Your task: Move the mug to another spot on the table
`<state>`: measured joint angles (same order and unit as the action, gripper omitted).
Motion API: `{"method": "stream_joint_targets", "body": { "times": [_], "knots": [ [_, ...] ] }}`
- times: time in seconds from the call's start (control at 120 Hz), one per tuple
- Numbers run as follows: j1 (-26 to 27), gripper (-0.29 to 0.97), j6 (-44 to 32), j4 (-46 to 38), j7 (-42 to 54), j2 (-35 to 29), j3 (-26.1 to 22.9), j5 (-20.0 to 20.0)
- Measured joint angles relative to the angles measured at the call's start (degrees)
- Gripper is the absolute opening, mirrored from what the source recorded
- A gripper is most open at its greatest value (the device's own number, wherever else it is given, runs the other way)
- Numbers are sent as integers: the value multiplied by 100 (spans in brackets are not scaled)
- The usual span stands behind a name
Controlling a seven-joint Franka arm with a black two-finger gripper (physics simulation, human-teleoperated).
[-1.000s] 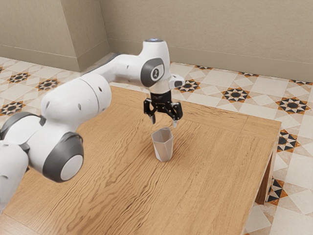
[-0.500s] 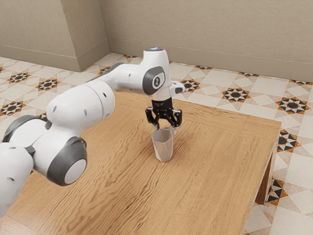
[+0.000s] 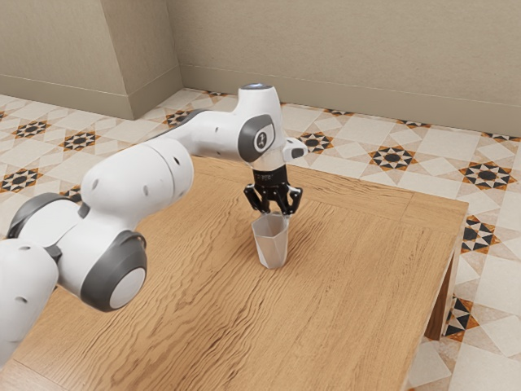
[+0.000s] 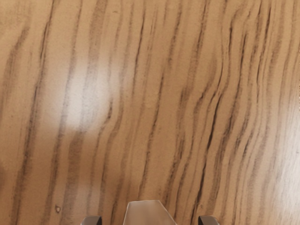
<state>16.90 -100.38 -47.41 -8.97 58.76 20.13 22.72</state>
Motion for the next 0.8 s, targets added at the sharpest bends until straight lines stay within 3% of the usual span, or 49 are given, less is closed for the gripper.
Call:
{"method": "stream_joint_targets", "body": {
  "times": [0.4,0.8],
  "knots": [
    [18,12,119,-6,-52,-40,58,-7],
    [64,6,804,7,-222,-152,290,-9]
  ]
}}
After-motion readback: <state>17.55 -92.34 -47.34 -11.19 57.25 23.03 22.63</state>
